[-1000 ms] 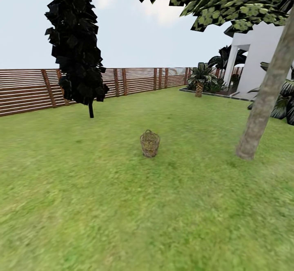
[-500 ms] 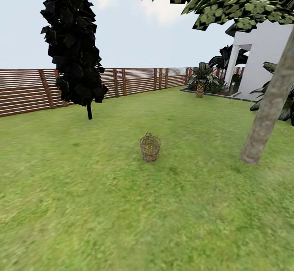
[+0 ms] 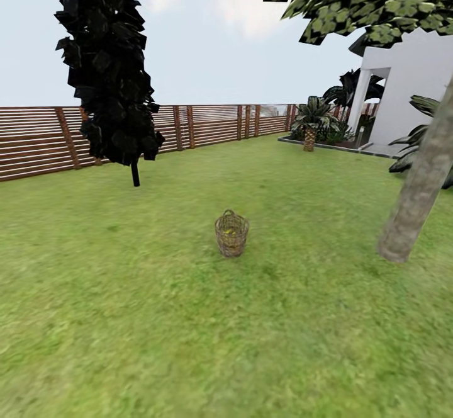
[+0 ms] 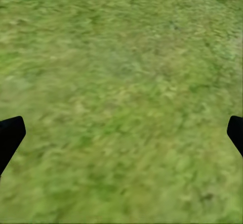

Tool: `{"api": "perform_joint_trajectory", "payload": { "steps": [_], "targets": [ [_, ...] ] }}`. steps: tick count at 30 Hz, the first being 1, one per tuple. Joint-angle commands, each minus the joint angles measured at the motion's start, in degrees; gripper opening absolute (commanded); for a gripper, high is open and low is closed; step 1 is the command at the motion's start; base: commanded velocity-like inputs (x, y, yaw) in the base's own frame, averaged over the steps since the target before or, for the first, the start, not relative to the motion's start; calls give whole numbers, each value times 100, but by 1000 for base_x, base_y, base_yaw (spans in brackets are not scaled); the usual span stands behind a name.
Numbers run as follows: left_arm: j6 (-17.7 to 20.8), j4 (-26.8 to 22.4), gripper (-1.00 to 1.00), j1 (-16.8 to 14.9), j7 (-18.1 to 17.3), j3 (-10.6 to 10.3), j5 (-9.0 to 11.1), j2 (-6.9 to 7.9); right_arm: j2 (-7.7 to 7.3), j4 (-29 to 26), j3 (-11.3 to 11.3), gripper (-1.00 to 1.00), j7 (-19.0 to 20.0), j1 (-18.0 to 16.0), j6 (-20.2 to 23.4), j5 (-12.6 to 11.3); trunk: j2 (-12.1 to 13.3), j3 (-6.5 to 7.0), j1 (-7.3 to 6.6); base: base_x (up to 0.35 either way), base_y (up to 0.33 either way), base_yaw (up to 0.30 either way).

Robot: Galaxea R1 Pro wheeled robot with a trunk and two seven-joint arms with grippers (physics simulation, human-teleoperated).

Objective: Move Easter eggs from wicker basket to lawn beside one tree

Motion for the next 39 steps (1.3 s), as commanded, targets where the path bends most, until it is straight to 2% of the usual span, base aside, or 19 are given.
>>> {"api": "perform_joint_trajectory", "payload": {
  "steps": [1,39],
  "targets": [
    [-17,4,100,-5,-2,-15,61,1,0,4,-4,100,-5,-5,-18,0,-10,-12,6,335,0,0],
    [-17,4,100,-5,-2,-15,59,-42,0,4,-3,100,-2,-5,-25,1,-10,-12,6,335,0,0]
  ]
}}
